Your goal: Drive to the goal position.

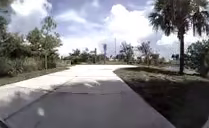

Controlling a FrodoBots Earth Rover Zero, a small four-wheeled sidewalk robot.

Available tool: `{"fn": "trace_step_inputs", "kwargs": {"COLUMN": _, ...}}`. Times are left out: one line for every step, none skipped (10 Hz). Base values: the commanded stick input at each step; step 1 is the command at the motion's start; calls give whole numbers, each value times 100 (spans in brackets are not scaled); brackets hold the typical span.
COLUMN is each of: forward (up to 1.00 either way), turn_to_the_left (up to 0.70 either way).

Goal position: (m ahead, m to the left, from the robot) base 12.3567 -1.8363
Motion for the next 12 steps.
{"fn": "trace_step_inputs", "kwargs": {"forward": 85, "turn_to_the_left": 0}}
{"fn": "trace_step_inputs", "kwargs": {"forward": 85, "turn_to_the_left": 0}}
{"fn": "trace_step_inputs", "kwargs": {"forward": 85, "turn_to_the_left": 0}}
{"fn": "trace_step_inputs", "kwargs": {"forward": 85, "turn_to_the_left": 0}}
{"fn": "trace_step_inputs", "kwargs": {"forward": 85, "turn_to_the_left": 0}}
{"fn": "trace_step_inputs", "kwargs": {"forward": 85, "turn_to_the_left": 0}}
{"fn": "trace_step_inputs", "kwargs": {"forward": 85, "turn_to_the_left": 0}}
{"fn": "trace_step_inputs", "kwargs": {"forward": 85, "turn_to_the_left": 0}}
{"fn": "trace_step_inputs", "kwargs": {"forward": 85, "turn_to_the_left": 0}}
{"fn": "trace_step_inputs", "kwargs": {"forward": 85, "turn_to_the_left": 0}}
{"fn": "trace_step_inputs", "kwargs": {"forward": 85, "turn_to_the_left": 0}}
{"fn": "trace_step_inputs", "kwargs": {"forward": 85, "turn_to_the_left": 0}}
